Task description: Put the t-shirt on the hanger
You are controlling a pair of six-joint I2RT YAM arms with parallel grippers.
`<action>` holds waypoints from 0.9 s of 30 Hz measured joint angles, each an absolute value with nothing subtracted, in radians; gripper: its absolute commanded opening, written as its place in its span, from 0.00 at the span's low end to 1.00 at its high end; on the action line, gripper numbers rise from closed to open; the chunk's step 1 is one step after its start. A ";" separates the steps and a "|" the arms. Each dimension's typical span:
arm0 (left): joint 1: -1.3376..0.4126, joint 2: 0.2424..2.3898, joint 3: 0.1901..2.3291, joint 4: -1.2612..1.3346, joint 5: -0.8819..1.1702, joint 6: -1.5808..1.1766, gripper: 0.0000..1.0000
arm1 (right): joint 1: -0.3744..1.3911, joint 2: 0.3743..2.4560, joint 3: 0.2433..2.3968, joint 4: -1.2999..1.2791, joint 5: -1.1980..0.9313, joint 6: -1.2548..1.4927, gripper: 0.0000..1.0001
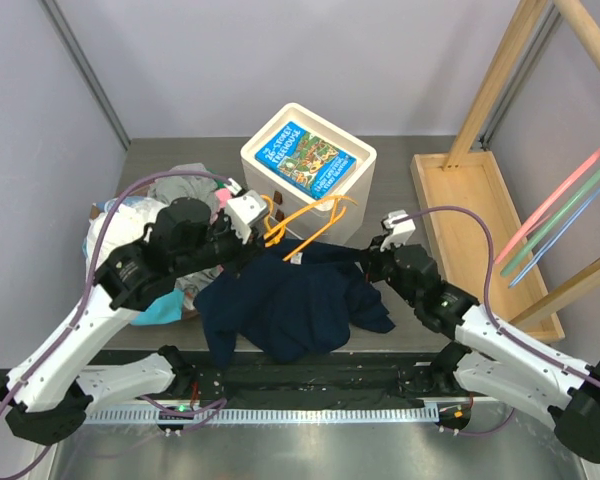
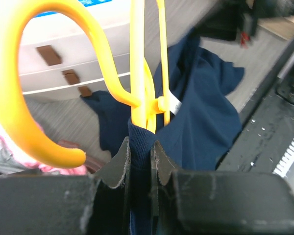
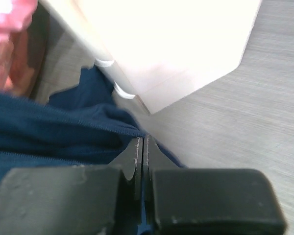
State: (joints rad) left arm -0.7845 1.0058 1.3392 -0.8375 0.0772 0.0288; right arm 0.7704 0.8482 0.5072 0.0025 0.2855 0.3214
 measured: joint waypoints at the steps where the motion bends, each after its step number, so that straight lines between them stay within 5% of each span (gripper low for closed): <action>1: -0.783 0.983 1.319 -0.828 0.095 0.035 0.00 | 0.740 0.842 0.509 0.003 0.258 0.319 0.01; 12: -0.776 0.863 1.241 -0.857 0.319 0.296 0.00 | 0.540 0.836 0.593 -0.052 -0.047 0.307 0.01; 27: -0.776 0.931 1.245 -0.953 0.178 0.484 0.00 | 0.510 0.763 0.621 -0.193 -0.123 0.252 0.01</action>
State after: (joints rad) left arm -0.7765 0.9314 1.2446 -0.9527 0.1776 0.4835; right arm 0.5098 0.7628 0.6209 -0.1932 -0.1234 0.2523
